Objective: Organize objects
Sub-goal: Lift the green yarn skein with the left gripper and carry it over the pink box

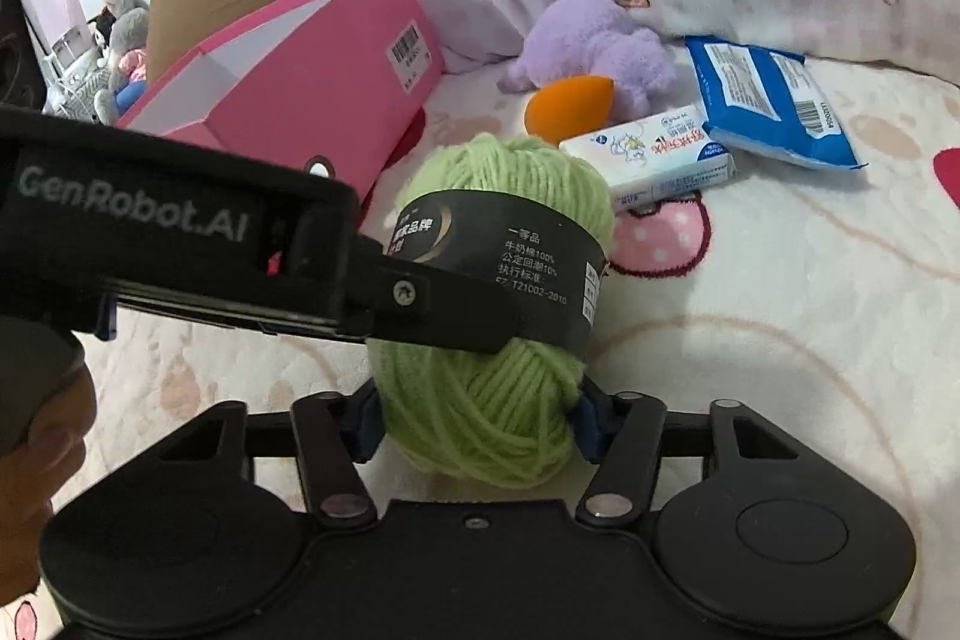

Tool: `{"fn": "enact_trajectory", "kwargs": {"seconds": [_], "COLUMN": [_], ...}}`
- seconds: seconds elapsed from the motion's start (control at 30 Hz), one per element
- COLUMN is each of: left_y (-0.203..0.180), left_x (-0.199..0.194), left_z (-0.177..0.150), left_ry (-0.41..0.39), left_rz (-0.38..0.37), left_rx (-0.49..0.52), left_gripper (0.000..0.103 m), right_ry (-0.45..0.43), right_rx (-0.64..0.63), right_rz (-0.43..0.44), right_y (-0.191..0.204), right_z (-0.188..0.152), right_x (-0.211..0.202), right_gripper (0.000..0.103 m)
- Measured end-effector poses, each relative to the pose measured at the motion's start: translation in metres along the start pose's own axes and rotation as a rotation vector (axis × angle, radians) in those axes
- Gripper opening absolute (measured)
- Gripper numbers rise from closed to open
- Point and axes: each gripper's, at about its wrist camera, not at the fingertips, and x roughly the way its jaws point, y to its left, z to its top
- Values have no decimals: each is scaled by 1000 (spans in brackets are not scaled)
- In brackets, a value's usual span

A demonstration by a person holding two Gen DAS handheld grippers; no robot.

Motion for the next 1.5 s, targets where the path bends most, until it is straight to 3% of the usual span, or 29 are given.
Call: {"fn": "enact_trajectory", "kwargs": {"seconds": [0.33,0.7,0.87,1.23,1.5], "left_y": [-4,20,18,13,6], "left_x": [-24,-59,-80,-134,-169], "left_z": [-10,-20,-18,2,4], "left_ry": [14,69,102,123,76], "left_rz": [-18,53,103,76,76], "left_rx": [-40,-77,-46,-29,21], "left_gripper": [46,45,45,45,45], "right_ry": [2,89,114,162,147], "right_rx": [-33,-69,-35,-3,-28], "right_rz": [-9,72,92,83,97], "right_y": [18,56,76,112,134], "right_z": [-5,-6,-4,29,43], "right_x": [-29,-22,-28,-60,-77], "right_gripper": [54,55,55,55,56]}}
